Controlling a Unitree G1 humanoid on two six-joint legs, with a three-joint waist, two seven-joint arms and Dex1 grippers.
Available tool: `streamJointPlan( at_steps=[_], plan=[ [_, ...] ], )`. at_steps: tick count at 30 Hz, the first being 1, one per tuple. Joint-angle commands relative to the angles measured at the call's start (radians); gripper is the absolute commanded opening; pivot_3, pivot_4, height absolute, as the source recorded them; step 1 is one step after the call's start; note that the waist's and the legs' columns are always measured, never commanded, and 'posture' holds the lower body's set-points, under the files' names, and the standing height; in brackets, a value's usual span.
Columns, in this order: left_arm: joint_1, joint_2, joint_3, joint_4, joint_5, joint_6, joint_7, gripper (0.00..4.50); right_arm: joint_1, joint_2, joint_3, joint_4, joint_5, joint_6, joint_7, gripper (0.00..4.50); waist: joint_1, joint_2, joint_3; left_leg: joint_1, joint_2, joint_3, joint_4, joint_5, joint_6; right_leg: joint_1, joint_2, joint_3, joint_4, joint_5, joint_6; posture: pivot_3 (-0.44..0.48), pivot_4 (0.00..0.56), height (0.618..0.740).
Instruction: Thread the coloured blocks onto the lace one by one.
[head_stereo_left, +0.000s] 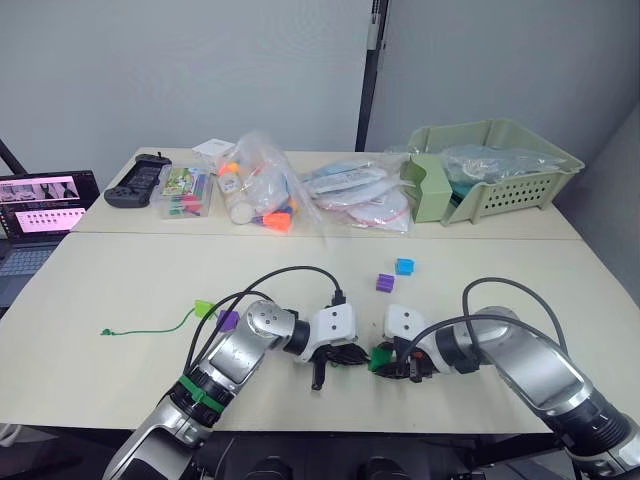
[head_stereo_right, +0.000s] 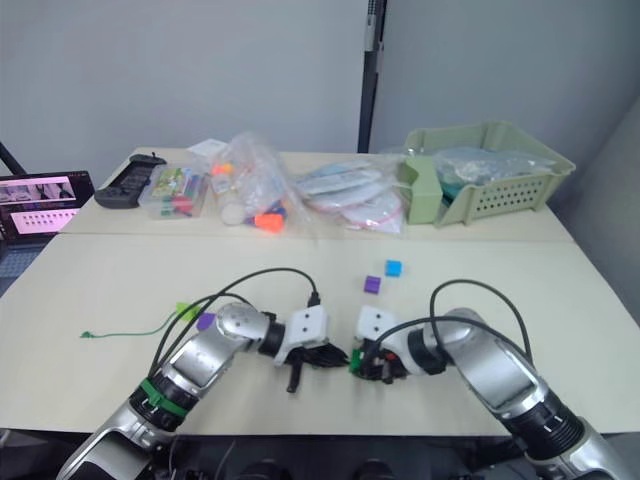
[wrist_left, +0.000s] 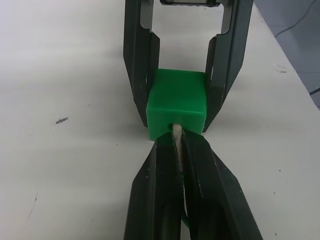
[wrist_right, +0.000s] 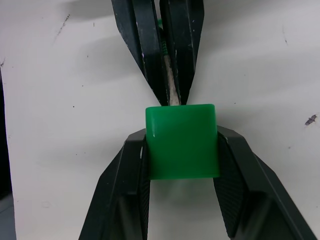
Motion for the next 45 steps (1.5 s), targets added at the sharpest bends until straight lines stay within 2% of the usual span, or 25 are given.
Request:
streamJointPlan(
  at_steps=[1, 6, 12, 22, 25, 30, 31, 39, 45],
  plan=[
    [-0.018, -0.015, 0.015, -0.042, -0.07, -0.054, -0.063, 1.0, 0.002, 0.016, -0.005, -0.001, -0.002, 0.017, -0.044, 1.19, -0.001, 0.0, 0.0, 0.0, 0.0, 0.0, 0.0, 0.0, 0.0, 0.0, 0.0, 0.0, 0.0, 0.0, 0.0, 0.0, 0.15, 0.74],
    [-0.017, 0.069, 0.097, -0.068, -0.127, -0.07, -0.126, 2.61, 0.016, 0.015, -0.01, -0.002, -0.005, 0.02, -0.061, 1.19, -0.005, 0.0, 0.0, 0.0, 0.001, 0.0, 0.0, 0.0, 0.0, 0.0, 0.0, 0.0, 0.0, 0.0, 0.0, 0.0, 0.15, 0.74],
    [0.01, 0.136, 0.11, 0.008, -0.096, -0.163, -0.14, 2.62, 0.025, 0.012, -0.015, -0.006, -0.003, 0.024, -0.076, 1.19, -0.005, 0.0, 0.0, 0.001, 0.002, 0.001, 0.0, 0.0, 0.0, 0.0, 0.001, 0.0, 0.0, 0.0, 0.0, 0.0, 0.15, 0.74],
    [0.031, 0.077, 0.105, 0.085, -0.072, -0.228, -0.08, 2.62, 0.028, 0.002, -0.023, -0.021, 0.001, 0.033, -0.08, 1.19, -0.005, 0.0, 0.0, 0.001, 0.002, 0.001, 0.0, 0.0, 0.0, 0.0, 0.001, 0.0, 0.0, 0.0, 0.0, 0.0, 0.15, 0.74],
    [0.037, 0.076, 0.096, 0.099, -0.049, -0.244, -0.069, 1.79, 0.031, -0.002, -0.027, -0.028, 0.004, 0.037, -0.079, 1.19, -0.004, 0.0, 0.0, 0.001, 0.002, 0.001, 0.0, 0.0, 0.0, 0.0, 0.001, 0.0, 0.0, 0.0, 0.0, 0.0, 0.15, 0.74],
    [0.03, 0.073, 0.079, 0.129, -0.017, -0.276, -0.061, 0.11, 0.035, -0.002, -0.03, -0.039, 0.01, 0.043, -0.083, 1.19, -0.003, 0.0, 0.0, 0.001, 0.001, 0.001, 0.0, 0.0, 0.0, 0.0, 0.001, 0.0, 0.0, 0.0, 0.0, 0.0, 0.15, 0.74],
    [0.026, 0.068, 0.076, 0.135, -0.012, -0.277, -0.057, 0.0, 0.034, -0.003, -0.029, -0.039, 0.012, 0.043, -0.084, 1.19, -0.003, 0.0, 0.0, 0.001, 0.001, 0.001, 0.0, 0.0, 0.0, 0.0, 0.0, 0.0, 0.0, 0.0, 0.0, 0.0, 0.15, 0.74],
    [0.009, 0.03, 0.071, 0.124, 0.005, -0.268, -0.021, 0.0, 0.034, -0.006, -0.023, -0.049, 0.027, 0.05, -0.101, 1.19, -0.003, 0.0, 0.0, 0.0, 0.001, 0.001, 0.0, 0.0, 0.0, 0.0, 0.0, 0.0, 0.0, 0.0, 0.0, 0.0, 0.15, 0.74],
    [-0.003, 0.012, 0.032, 0.108, 0.01, -0.267, -0.05, 0.0, 0.033, -0.004, -0.02, -0.052, 0.035, 0.056, -0.111, 1.19, -0.003, 0.0, 0.0, 0.0, 0.001, 0.001, 0.0, 0.0, 0.0, 0.0, 0.0, 0.0, 0.0, 0.0, 0.0, 0.0, 0.15, 0.74]
  ],
)
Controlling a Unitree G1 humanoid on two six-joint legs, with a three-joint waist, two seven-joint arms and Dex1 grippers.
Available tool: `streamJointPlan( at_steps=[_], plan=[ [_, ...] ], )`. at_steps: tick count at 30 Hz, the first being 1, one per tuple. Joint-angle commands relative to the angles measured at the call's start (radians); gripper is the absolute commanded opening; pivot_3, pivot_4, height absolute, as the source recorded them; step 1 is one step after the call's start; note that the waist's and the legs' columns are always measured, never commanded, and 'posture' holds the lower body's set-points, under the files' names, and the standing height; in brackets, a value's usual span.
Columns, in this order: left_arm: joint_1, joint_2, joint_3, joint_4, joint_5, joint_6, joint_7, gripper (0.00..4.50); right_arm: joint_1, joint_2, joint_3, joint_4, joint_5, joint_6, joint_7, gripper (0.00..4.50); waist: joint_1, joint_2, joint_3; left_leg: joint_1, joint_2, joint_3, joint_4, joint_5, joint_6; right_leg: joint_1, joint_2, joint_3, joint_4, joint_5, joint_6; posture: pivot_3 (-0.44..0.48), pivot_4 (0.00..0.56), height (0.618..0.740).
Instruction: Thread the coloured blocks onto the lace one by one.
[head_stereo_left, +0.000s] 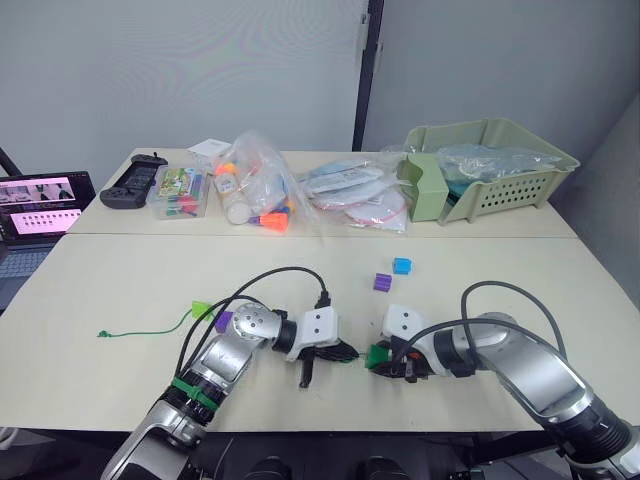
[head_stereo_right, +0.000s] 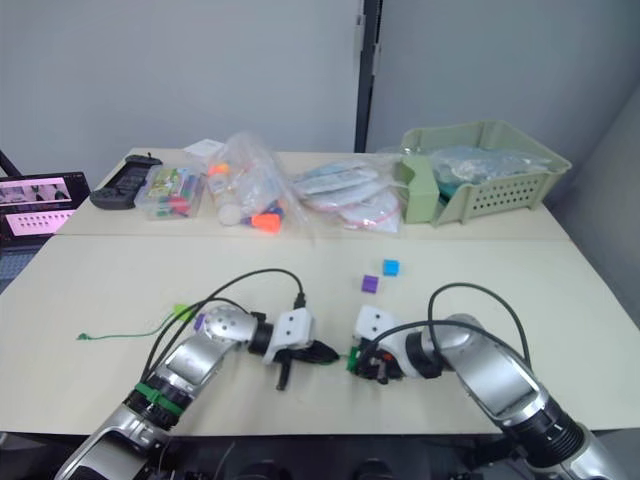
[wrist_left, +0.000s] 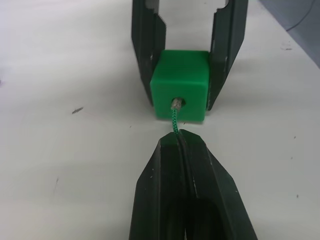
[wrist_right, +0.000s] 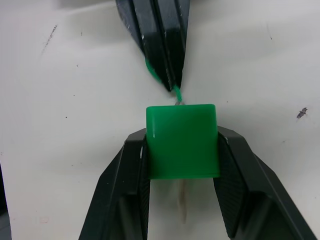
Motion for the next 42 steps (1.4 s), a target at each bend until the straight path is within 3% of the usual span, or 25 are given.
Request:
streamJointPlan(
  at_steps=[1, 11, 16, 25, 27, 30, 34, 39, 42],
  plan=[
    [-0.026, -0.014, -0.027, -0.031, 0.004, -0.005, -0.023, 0.0, 0.004, -0.011, -0.007, -0.01, -0.003, 0.012, -0.02, 1.19, 0.0, 0.0, 0.0, 0.0, 0.0, 0.0, 0.0, 0.0, 0.0, 0.0, 0.0, 0.0, 0.0, 0.0, 0.0, 0.0, 0.15, 0.74],
    [-0.086, -0.112, -0.035, 0.047, 0.06, -0.024, 0.064, 0.0, 0.009, -0.013, -0.002, -0.023, 0.004, 0.02, -0.021, 1.19, 0.004, 0.0, 0.0, 0.0, -0.001, 0.0, 0.0, 0.0, 0.0, 0.0, 0.0, 0.0, -0.001, 0.0, 0.0, 0.0, 0.15, 0.74],
    [-0.07, -0.1, -0.016, 0.024, 0.051, -0.016, 0.064, 0.0, 0.005, -0.011, 0.0, -0.019, 0.005, 0.018, -0.023, 1.19, 0.005, 0.0, 0.0, 0.0, -0.001, 0.0, 0.0, 0.0, 0.0, 0.001, -0.001, 0.0, -0.001, 0.0, 0.001, 0.0, 0.15, 0.74],
    [-0.033, -0.041, 0.02, -0.098, -0.057, 0.089, -0.042, 2.8, -0.002, -0.008, -0.027, -0.037, 0.01, 0.02, -0.039, 1.19, 0.001, 0.0, 0.0, -0.001, -0.001, 0.0, 0.0, 0.0, 0.0, 0.0, 0.0, 0.0, -0.001, 0.0, 0.001, 0.0, 0.15, 0.74],
    [-0.032, -0.023, 0.015, -0.104, -0.056, 0.087, -0.053, 3.5, -0.003, -0.004, -0.048, -0.047, 0.022, 0.033, -0.049, 2.26, 0.001, 0.0, 0.0, -0.001, -0.001, 0.0, 0.0, 0.0, 0.0, 0.0, 0.0, 0.0, -0.001, 0.0, 0.001, 0.0, 0.15, 0.74],
    [-0.034, -0.019, 0.005, -0.091, -0.035, 0.064, -0.047, 4.44, -0.002, -0.016, -0.066, -0.071, 0.041, 0.044, -0.048, 3.21, 0.001, 0.0, 0.0, -0.001, -0.001, 0.0, -0.001, 0.0, 0.0, -0.001, -0.001, 0.0, -0.001, 0.0, 0.001, 0.0, 0.15, 0.74],
    [-0.049, -0.062, -0.028, -0.046, -0.02, 0.023, -0.046, 4.5, 0.02, -0.062, -0.141, -0.166, 0.083, 0.075, -0.05, 4.48, 0.003, 0.0, 0.0, -0.002, -0.001, 0.0, -0.002, 0.0, 0.0, -0.002, -0.001, 0.0, -0.001, 0.0, 0.001, 0.0, 0.15, 0.74],
    [-0.079, -0.111, -0.045, 0.044, 0.007, -0.041, -0.015, 4.5, 0.159, -0.142, -0.3, -0.301, 0.169, 0.089, -0.028, 4.48, 0.015, 0.0, 0.0, -0.007, -0.002, -0.001, -0.002, 0.0, 0.001, -0.005, -0.001, 0.0, -0.002, 0.0, 0.001, 0.0, 0.15, 0.74],
    [-0.102, -0.142, -0.047, 0.116, 0.018, -0.072, -0.002, 4.5, 0.26, -0.165, -0.333, -0.317, 0.162, 0.04, -0.043, 4.48, 0.019, 0.0, 0.0, -0.009, -0.002, -0.001, -0.002, 0.0, 0.001, -0.008, -0.001, 0.0, -0.001, 0.0, 0.001, 0.0, 0.15, 0.74]
  ],
)
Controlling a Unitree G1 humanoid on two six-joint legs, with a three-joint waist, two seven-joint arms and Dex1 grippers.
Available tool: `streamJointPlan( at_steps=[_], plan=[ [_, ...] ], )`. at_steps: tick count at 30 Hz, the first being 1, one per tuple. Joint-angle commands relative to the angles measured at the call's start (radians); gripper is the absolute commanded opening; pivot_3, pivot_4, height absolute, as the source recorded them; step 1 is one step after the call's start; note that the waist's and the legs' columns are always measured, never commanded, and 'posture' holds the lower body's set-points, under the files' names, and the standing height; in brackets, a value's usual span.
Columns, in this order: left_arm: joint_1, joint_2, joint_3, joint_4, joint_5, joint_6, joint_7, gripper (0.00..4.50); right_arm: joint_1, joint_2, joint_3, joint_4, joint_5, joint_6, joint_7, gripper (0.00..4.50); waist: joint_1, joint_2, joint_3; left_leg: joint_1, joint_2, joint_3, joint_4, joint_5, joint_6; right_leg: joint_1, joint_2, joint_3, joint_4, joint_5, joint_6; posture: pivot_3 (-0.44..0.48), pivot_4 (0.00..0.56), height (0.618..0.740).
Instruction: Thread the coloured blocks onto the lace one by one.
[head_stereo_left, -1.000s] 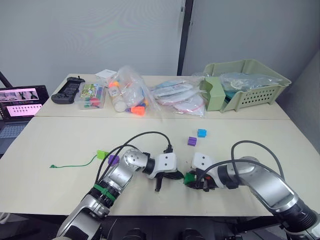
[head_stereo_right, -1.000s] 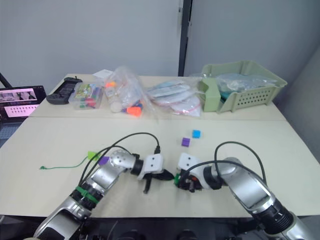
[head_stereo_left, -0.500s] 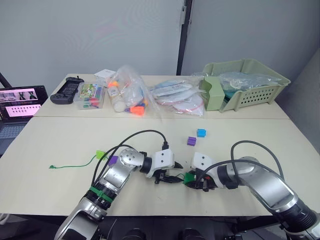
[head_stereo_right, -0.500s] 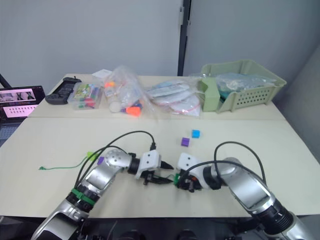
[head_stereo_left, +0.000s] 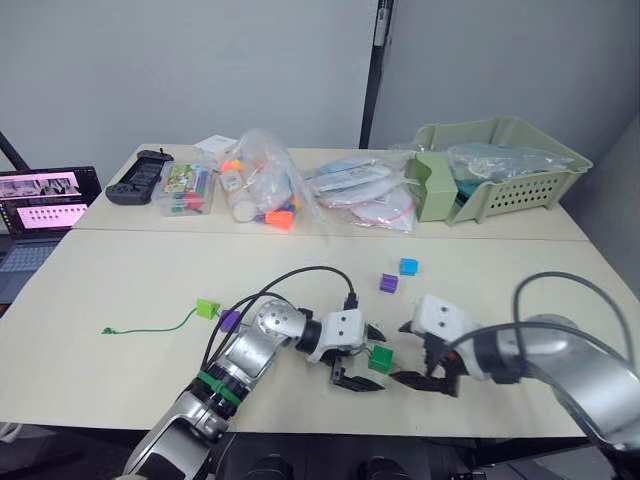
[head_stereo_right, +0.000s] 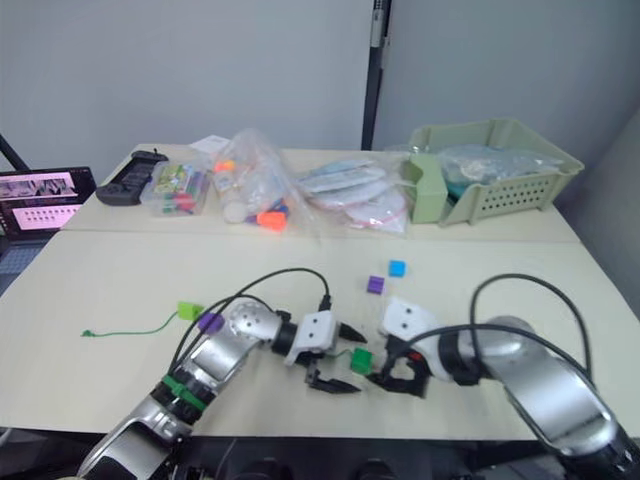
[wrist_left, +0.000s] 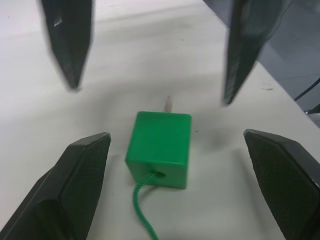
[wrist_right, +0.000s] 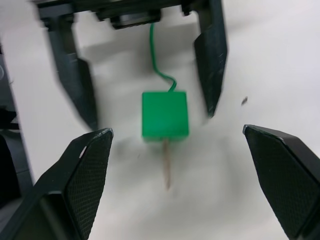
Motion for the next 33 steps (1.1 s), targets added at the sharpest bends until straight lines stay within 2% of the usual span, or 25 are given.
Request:
streamJointPlan(
  at_steps=[1, 4, 11, 12, 18, 22, 31, 32, 33],
  plan=[
    [-0.027, -0.024, 0.005, 0.048, 0.006, -0.046, 0.015, 4.5, 0.058, -0.025, -0.036, -0.034, -0.001, -0.058, -0.012, 4.48, 0.0, 0.0, 0.0, 0.0, 0.0, 0.0, 0.0, 0.0, 0.0, 0.0, 0.0, 0.0, 0.0, 0.0, 0.0, 0.0, 0.15, 0.74],
    [-0.031, -0.024, 0.007, 0.073, -0.001, -0.062, -0.002, 3.72, 0.096, -0.015, -0.037, -0.012, -0.014, -0.095, -0.043, 4.5, -0.005, 0.0, 0.0, -0.001, 0.0, 0.002, 0.0, 0.0, 0.0, -0.003, 0.0, 0.001, 0.0, 0.0, 0.0, 0.0, 0.15, 0.74],
    [-0.034, -0.018, 0.004, 0.085, 0.003, -0.084, -0.019, 1.41, 0.101, -0.013, -0.008, 0.036, -0.033, -0.163, -0.068, 4.5, -0.006, 0.0, 0.0, -0.001, 0.0, 0.001, 0.0, 0.0, 0.0, -0.003, 0.0, 0.001, 0.001, 0.0, 0.0, 0.0, 0.15, 0.74],
    [-0.034, -0.017, 0.004, 0.085, 0.003, -0.085, -0.021, 1.21, 0.099, -0.015, 0.0, 0.043, -0.038, -0.176, -0.064, 4.5, -0.006, 0.0, 0.0, -0.001, 0.0, 0.001, 0.0, 0.0, 0.0, -0.003, 0.0, 0.001, 0.001, 0.0, 0.0, 0.0, 0.15, 0.74],
    [-0.03, -0.008, 0.002, 0.074, 0.001, -0.085, -0.037, 1.21, 0.073, 0.001, 0.054, 0.104, -0.064, -0.232, -0.057, 4.5, -0.006, 0.0, 0.0, -0.002, 0.0, 0.001, 0.0, 0.0, 0.0, -0.003, 0.0, 0.001, 0.001, 0.0, 0.0, 0.0, 0.15, 0.74],
    [-0.028, -0.003, 0.0, 0.068, 0.003, -0.085, -0.042, 1.21, 0.038, 0.01, 0.094, 0.15, -0.083, -0.263, -0.048, 3.33, -0.007, 0.0, 0.0, -0.001, 0.0, 0.001, 0.0, 0.0, 0.0, -0.004, 0.0, 0.001, 0.001, 0.0, 0.0, 0.0, 0.15, 0.74],
    [-0.021, 0.008, -0.005, 0.058, 0.009, -0.078, -0.043, 1.21, -0.004, 0.042, 0.147, 0.209, -0.115, -0.297, -0.045, 0.24, -0.008, 0.0, 0.0, -0.001, 0.0, 0.001, 0.0, 0.0, 0.0, -0.004, 0.0, 0.001, 0.002, 0.0, 0.0, 0.0, 0.15, 0.74],
    [-0.021, 0.009, -0.005, 0.058, 0.01, -0.077, -0.042, 1.21, -0.007, 0.043, 0.147, 0.208, -0.115, -0.296, -0.044, 0.01, -0.008, 0.0, 0.0, -0.001, 0.0, 0.001, 0.001, 0.0, 0.0, -0.004, 0.0, 0.001, 0.002, 0.0, 0.0, 0.0, 0.15, 0.74],
    [-0.021, 0.009, -0.006, 0.058, 0.01, -0.076, -0.041, 1.21, -0.009, 0.044, 0.147, 0.208, -0.116, -0.295, -0.041, 0.0, -0.008, 0.0, 0.0, -0.001, 0.0, 0.001, 0.001, 0.0, 0.0, -0.004, 0.0, 0.001, 0.002, 0.0, 0.0, 0.0, 0.15, 0.74]
  ],
)
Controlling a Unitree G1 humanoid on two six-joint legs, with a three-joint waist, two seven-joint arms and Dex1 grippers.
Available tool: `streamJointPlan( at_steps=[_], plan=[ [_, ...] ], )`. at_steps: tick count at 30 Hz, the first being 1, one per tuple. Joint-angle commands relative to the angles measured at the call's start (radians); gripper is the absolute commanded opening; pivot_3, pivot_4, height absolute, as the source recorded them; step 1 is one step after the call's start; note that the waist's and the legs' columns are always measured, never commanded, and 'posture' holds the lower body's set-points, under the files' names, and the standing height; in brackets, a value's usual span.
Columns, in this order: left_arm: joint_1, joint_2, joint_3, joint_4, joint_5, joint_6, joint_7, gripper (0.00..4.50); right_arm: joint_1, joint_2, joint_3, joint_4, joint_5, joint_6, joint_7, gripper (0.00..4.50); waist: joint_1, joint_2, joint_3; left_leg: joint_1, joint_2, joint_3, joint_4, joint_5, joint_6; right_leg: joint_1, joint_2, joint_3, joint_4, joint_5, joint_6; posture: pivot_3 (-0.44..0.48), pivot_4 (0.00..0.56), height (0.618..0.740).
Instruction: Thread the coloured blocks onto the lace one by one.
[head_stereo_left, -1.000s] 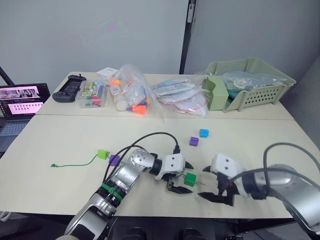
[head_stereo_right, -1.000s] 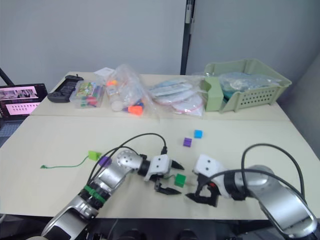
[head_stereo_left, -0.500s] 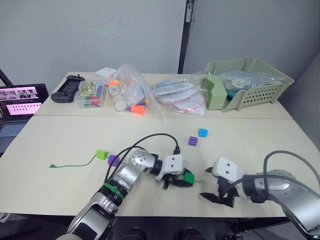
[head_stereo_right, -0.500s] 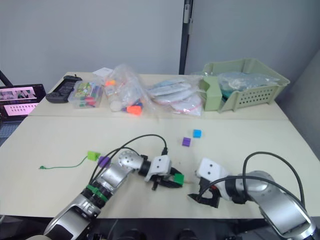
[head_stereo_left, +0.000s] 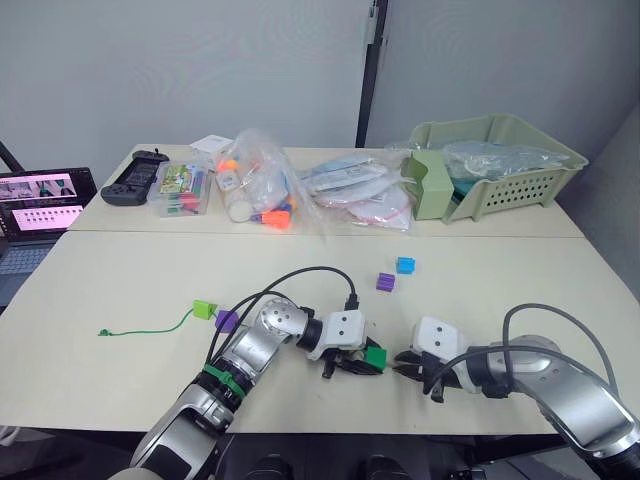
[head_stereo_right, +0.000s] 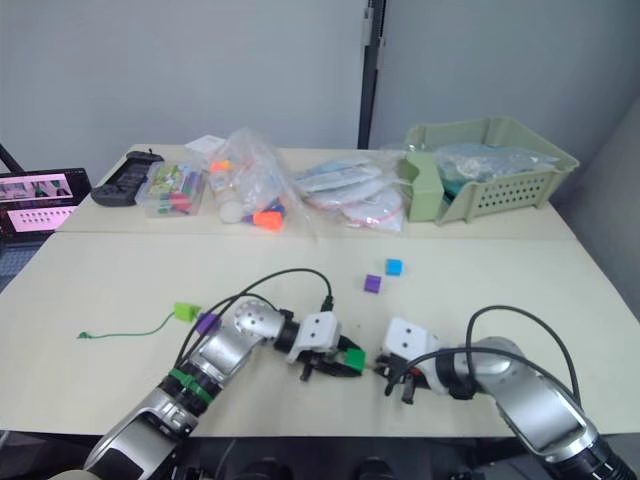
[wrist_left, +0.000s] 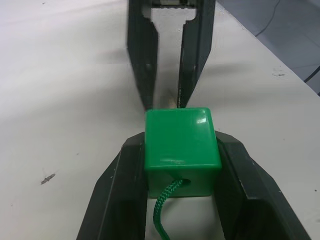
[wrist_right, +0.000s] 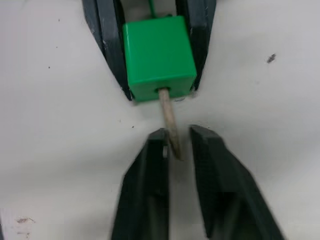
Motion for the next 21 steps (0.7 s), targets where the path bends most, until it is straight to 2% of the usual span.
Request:
streamJointPlan(
  at_steps=[1, 6, 12, 16, 21],
  plan=[
    [0.0, 0.0, -0.005, -0.027, 0.004, -0.001, -0.006, 1.21, -0.022, 0.004, -0.014, -0.008, -0.005, -0.015, -0.001, 0.0, 0.0, 0.0, 0.0, 0.0, 0.0, 0.0, 0.0, 0.0, 0.0, 0.0, 0.0, 0.0, 0.0, 0.0, 0.0, 0.0, 0.15, 0.74],
    [-0.004, 0.018, 0.006, -0.022, 0.004, 0.002, -0.006, 1.21, -0.024, 0.0, -0.02, -0.004, -0.01, -0.023, 0.011, 0.0, 0.0, 0.0, 0.0, 0.0, 0.0, 0.0, 0.0, 0.0, 0.0, 0.0, 0.0, 0.0, 0.0, 0.0, 0.0, 0.0, 0.15, 0.74],
    [0.016, 0.199, 0.079, -0.034, -0.03, -0.009, -0.089, 1.21, -0.024, -0.03, -0.025, 0.027, -0.031, -0.077, 0.041, 0.0, -0.017, 0.0, 0.0, 0.001, 0.001, 0.0, 0.0, 0.0, 0.0, -0.001, 0.001, 0.0, 0.001, 0.0, 0.0, 0.0, 0.15, 0.74],
    [-0.015, 0.383, 0.136, 0.127, -0.018, -0.131, -0.173, 1.21, -0.045, -0.036, -0.024, 0.036, -0.022, -0.095, 0.069, 0.0, -0.026, 0.0, 0.0, 0.003, 0.004, 0.001, -0.001, 0.0, 0.0, -0.001, 0.003, 0.0, 0.002, 0.0, -0.001, 0.0, 0.15, 0.74],
    [-0.071, 0.497, 0.16, 0.384, 0.02, -0.288, -0.207, 1.21, -0.086, -0.019, -0.005, 0.051, -0.031, -0.099, 0.084, 0.0, -0.037, 0.0, 0.0, 0.006, 0.005, 0.002, -0.001, 0.0, 0.0, 0.001, 0.003, 0.0, 0.002, 0.001, -0.002, 0.0, 0.15, 0.74]
  ],
)
